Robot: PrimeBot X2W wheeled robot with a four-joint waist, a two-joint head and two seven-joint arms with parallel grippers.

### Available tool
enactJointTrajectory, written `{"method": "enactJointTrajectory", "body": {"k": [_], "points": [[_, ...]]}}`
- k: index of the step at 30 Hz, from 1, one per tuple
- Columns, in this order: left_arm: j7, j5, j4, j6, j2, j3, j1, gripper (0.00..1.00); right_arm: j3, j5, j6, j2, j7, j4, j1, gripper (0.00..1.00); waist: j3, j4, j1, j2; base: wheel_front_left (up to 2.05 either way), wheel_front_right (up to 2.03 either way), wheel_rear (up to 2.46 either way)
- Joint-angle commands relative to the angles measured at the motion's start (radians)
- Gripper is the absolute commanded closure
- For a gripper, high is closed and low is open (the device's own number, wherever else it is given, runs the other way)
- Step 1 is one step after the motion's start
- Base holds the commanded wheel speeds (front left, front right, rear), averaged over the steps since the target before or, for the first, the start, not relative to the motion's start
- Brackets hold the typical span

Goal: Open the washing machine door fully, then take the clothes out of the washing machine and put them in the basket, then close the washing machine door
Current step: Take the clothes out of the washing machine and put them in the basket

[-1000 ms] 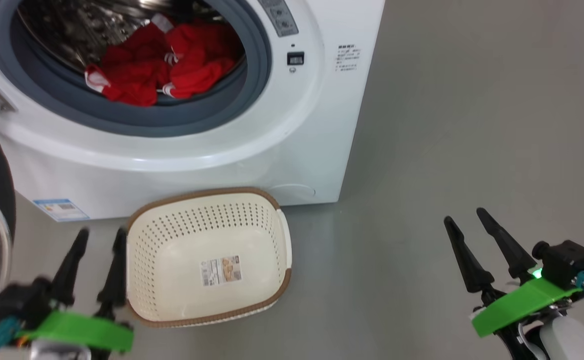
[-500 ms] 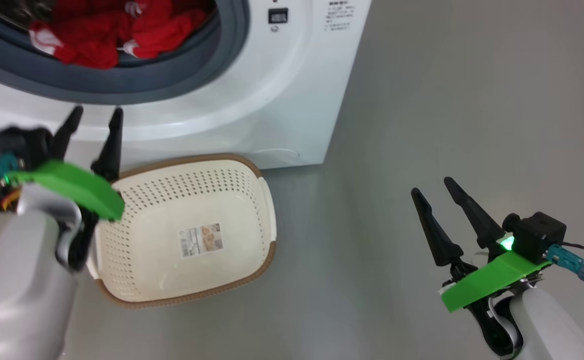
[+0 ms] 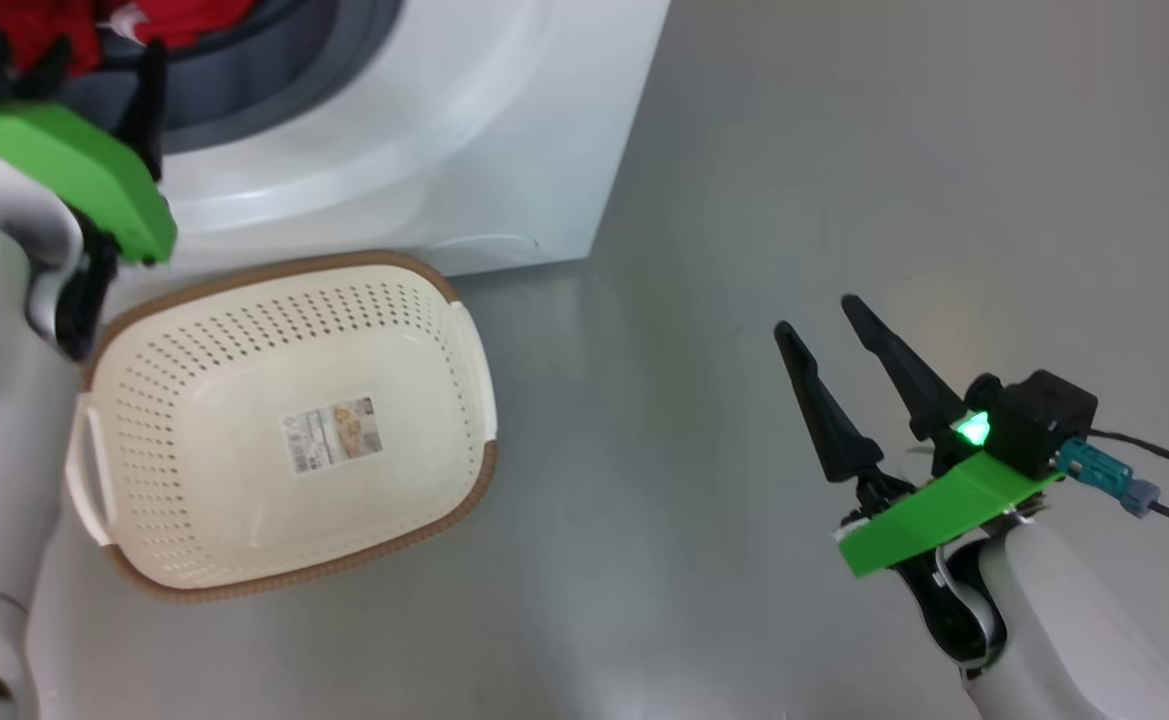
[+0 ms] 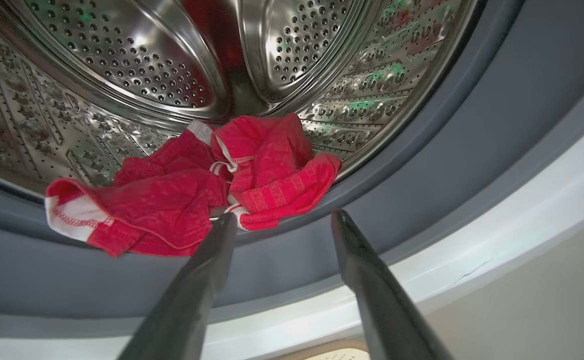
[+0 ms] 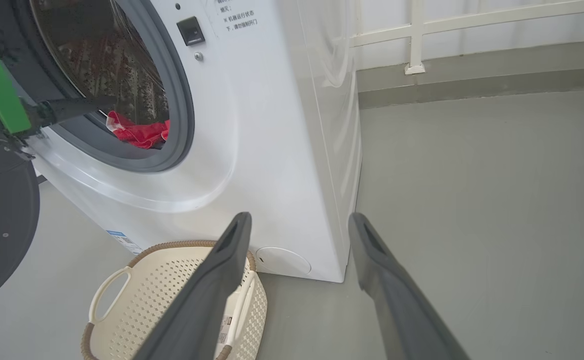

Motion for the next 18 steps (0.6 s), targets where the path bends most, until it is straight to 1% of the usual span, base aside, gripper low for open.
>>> {"method": "enactJointTrajectory", "body": {"k": [1, 11, 18], "points": [[0.002, 0.011, -0.009, 0.005, 0.042, 0.009, -0.040, 0.00, 0.021, -0.008, 0.002, 0.005, -0.012, -0.024, -0.001, 0.00, 0.034, -0.031, -0.0001, 0.0000, 0.00, 0.00, 0.00], [0.020, 0.032, 0.138, 0.005, 0.065, -0.080, -0.194, 0.00, 0.067, -0.010, 0.002, 0.042, -0.012, -0.020, -0.046, 0.00, 0.097, -0.089, -0.0001, 0.0000, 0.00, 0.00, 0.00], [0.030, 0.055, 0.223, 0.005, 0.111, -0.115, -0.291, 0.00, 0.105, -0.011, 0.002, 0.065, -0.012, -0.022, -0.081, 0.00, 0.146, -0.131, -0.0001, 0.0000, 0.00, 0.00, 0.00]]}}
